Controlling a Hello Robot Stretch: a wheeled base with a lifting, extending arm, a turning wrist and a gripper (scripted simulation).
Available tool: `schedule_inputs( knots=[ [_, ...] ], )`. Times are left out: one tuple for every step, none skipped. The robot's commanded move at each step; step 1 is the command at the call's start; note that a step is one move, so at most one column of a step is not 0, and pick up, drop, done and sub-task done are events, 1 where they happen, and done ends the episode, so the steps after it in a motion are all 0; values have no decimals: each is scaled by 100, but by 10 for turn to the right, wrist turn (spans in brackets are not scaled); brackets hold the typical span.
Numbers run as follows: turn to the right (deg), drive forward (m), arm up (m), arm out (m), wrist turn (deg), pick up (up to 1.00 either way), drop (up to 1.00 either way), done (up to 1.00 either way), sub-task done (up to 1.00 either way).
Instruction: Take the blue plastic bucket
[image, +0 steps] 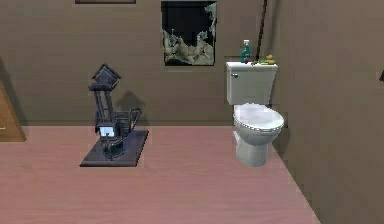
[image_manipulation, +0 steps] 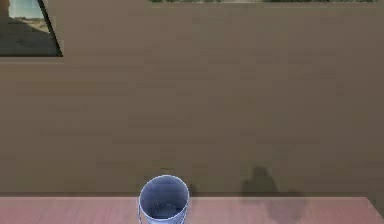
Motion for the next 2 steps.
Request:
schedule_inputs(
  knots=[
    [0, 0, 24, 0, 0, 0, 0, 0, 0],
    [0, 0, 0, 32, 0, 0, 0, 0, 0]
  ],
)
